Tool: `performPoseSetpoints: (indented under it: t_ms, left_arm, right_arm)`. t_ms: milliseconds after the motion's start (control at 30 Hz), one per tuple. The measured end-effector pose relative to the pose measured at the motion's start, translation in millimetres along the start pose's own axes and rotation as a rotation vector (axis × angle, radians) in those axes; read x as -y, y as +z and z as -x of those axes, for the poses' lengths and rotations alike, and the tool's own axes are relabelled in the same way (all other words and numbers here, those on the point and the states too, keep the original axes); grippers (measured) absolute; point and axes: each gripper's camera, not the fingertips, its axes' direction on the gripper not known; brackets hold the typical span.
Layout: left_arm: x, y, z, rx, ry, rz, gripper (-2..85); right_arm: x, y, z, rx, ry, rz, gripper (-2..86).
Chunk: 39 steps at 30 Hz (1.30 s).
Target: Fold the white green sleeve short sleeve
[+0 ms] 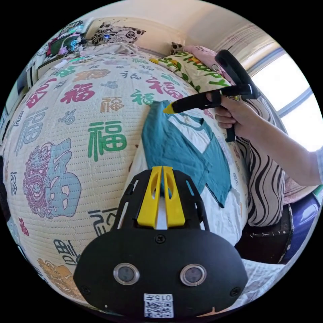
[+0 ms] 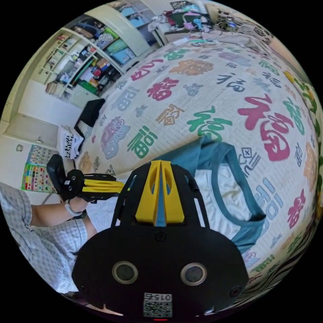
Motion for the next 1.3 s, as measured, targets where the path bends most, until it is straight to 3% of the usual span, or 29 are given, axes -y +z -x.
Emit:
performPoseSetpoints:
  t_ms: [133, 233, 300, 367, 733, 967, 1133, 1300]
  left_arm:
    - [3, 20, 17, -0.052, -0.046, 0.040, -0.8]
    - [4, 29, 23, -0.083, -0.039, 0.039, -0.8]
    - [9, 33, 28, -0.101, -0.034, 0.037, -0.9]
    - [14, 37, 32, -0.120, -0.041, 0.043, -0.9]
    - [35, 54, 42, -0.131, -0.025, 0.052, -0.8]
    - [48, 39, 53, -0.093, -0.062, 0.035, 0.3]
    - [127, 34, 56, -0.105, 0.057, -0.058, 7.1]
    - [265, 90, 39, -0.175, 0.251, 0.034, 9.6]
  right_arm:
    - [18, -4, -21, -0.259, 0.162, -0.058, 3.7]
    - [24, -12, -61, -0.151, 0.249, -0.047, 5.1]
    - [32, 0, -88, 0.067, 0.257, 0.048, 4.0]
    - [36, 7, -97, 0.157, 0.217, 0.097, 1.1]
    - [39, 0, -114, 0.130, 0.160, 0.065, -0.8]
    - [-23, -89, -141, 0.120, 0.268, -0.169, 0.8]
    - [-91, -131, -165, -0.059, 0.316, -0.113, 5.2]
    - [-149, -118, -191, -0.164, 0.361, 0.106, 8.4]
